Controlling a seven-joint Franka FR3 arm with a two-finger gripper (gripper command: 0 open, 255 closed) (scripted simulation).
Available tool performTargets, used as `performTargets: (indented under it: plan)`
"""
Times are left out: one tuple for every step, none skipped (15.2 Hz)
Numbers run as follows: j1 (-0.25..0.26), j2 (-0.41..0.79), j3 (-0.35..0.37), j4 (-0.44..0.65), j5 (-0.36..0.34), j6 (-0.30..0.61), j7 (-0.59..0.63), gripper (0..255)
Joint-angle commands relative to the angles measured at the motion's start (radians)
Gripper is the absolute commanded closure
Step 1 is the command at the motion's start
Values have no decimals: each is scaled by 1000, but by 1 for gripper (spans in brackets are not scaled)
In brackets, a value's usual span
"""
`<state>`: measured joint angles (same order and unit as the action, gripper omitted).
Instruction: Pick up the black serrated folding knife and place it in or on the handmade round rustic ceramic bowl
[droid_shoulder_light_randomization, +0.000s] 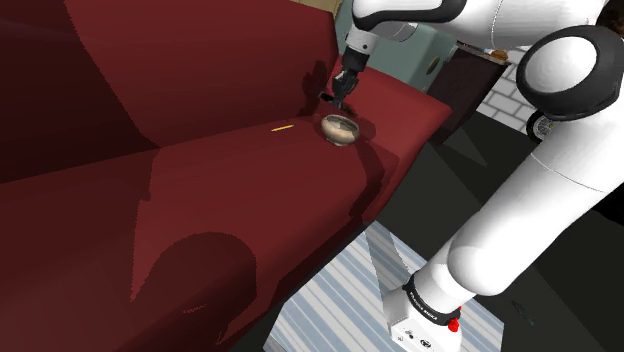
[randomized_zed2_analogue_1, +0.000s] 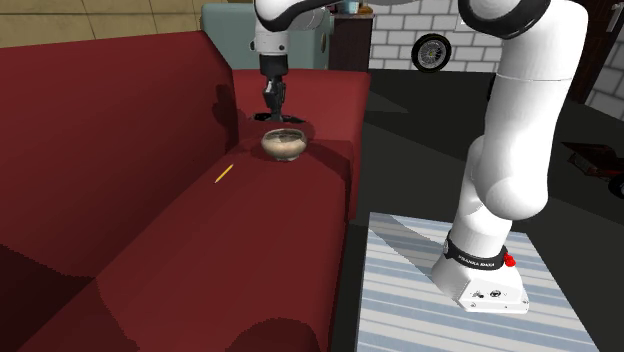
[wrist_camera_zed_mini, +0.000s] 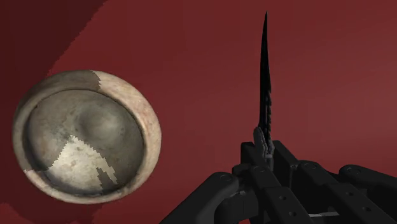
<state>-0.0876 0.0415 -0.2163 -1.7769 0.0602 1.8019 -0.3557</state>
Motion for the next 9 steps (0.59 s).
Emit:
performTargets:
  plan:
    - [-25,46,-21,56,11,-14,-48,255]
    - [-37,69,-31,86,17,-23,-71,255]
    - [-51,94,-40,118,24,-33,-94,255]
    - [-65,120,-49,153,31,-43,-116,255]
    - [-79,146,-57,188,39,-55,-138,255]
    - [-94,174,-65,226,47,-67,-159,255]
    - [-110,204,-71,267,56,-81,-181,255]
    - [-127,234,-77,309,65,-95,-201,255]
    - [-145,266,-83,355,75,-111,-221,255]
